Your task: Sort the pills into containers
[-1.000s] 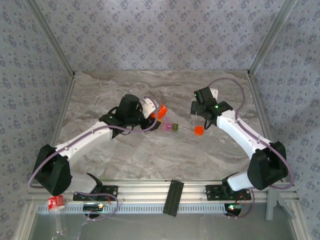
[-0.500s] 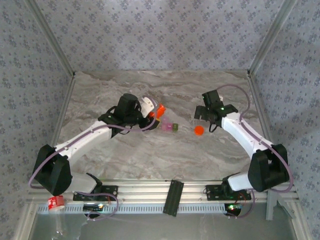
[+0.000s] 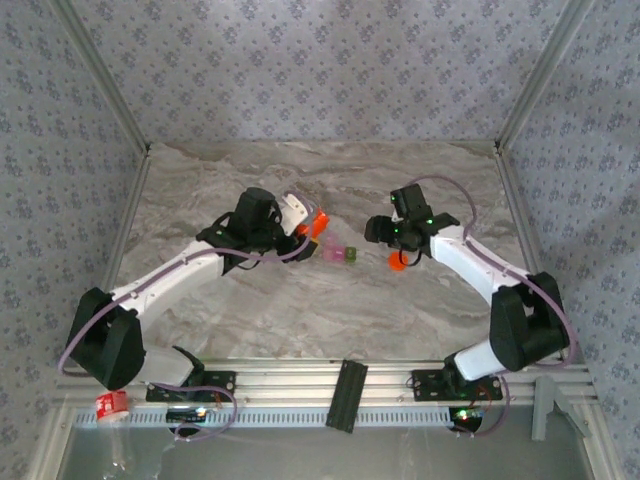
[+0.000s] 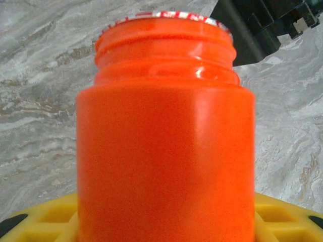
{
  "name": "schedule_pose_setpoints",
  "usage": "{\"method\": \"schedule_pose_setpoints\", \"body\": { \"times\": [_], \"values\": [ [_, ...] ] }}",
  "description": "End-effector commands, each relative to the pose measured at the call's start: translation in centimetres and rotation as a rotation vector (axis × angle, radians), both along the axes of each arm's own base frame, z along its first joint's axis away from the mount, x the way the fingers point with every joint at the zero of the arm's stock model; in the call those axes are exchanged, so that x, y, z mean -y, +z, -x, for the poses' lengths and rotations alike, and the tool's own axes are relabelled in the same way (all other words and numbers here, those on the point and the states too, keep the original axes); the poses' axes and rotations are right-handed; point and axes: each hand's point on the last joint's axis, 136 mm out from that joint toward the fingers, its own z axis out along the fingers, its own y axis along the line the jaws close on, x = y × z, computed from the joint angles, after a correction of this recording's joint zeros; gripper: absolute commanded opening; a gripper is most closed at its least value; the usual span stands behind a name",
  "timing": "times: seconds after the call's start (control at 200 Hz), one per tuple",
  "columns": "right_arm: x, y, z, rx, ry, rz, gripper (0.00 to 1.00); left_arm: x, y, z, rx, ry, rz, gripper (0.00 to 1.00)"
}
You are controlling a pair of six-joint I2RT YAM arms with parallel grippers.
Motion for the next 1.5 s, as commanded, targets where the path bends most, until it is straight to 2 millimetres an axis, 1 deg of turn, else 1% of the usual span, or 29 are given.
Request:
{"method": "schedule_pose_setpoints", "body": {
  "times": [0.0,0.125,0.235,0.34,0.43,0.565,0.72,0.859,1.064,1.184,1.319,1.444,1.494],
  "values": [
    [-2.1,-0.7,-0.4,-0.033,0.045,-0.044,0.67,0.0,-2.0,0.6,-0.073,-0.004,-0.009,0.0],
    [-3.1,-2.0,-0.8,-0.059,0.067,-0.026,0.65,-0.2,-3.5,0.8,-0.113,0.005,-0.03,0.0],
    [-3.8,-3.1,-1.1,-0.086,0.086,-0.016,0.63,-0.4,-4.4,0.9,-0.134,0.01,-0.045,0.0],
    [-4.2,-3.9,-1.2,-0.105,0.098,0.006,0.64,-0.5,-5.3,1.0,-0.154,0.016,-0.063,0.0],
    [-4.0,-4.3,-1.2,-0.113,0.093,0.046,0.66,-0.4,-5.9,1.1,-0.17,0.013,-0.076,0.0],
    [-3.2,-4.6,-1.2,-0.114,0.079,0.131,0.69,-0.4,-6.7,1.4,-0.194,0.007,-0.098,0.0],
    [-3.5,-4.8,-0.9,-0.113,0.1,0.147,0.7,-0.3,-7.6,1.5,-0.218,0.002,-0.118,0.0],
    [-4.2,-5.0,-0.6,-0.119,0.129,0.134,0.69,-0.2,-8.3,1.7,-0.236,-0.008,-0.138,0.0],
    [-4.6,-5.3,-0.2,-0.122,0.154,0.113,0.69,0.1,-9.2,1.6,-0.252,-0.02,-0.159,0.0],
    [-4.7,-5.2,0.0,-0.114,0.154,0.099,0.7,0.2,-9.7,1.5,-0.26,-0.021,-0.166,0.0],
    [-4.7,-5.4,0.0,-0.121,0.154,0.1,0.7,0.4,-9.9,1.3,-0.263,-0.027,-0.167,0.0],
    [-4.7,-6.0,0.5,-0.15,0.157,0.086,0.7,0.6,-10.0,1.1,-0.267,-0.031,-0.171,0.0],
    [-4.7,-6.0,0.4,-0.15,0.152,0.079,0.7,0.7,-10.0,1.0,-0.268,-0.032,-0.172,0.0]
  ]
}}
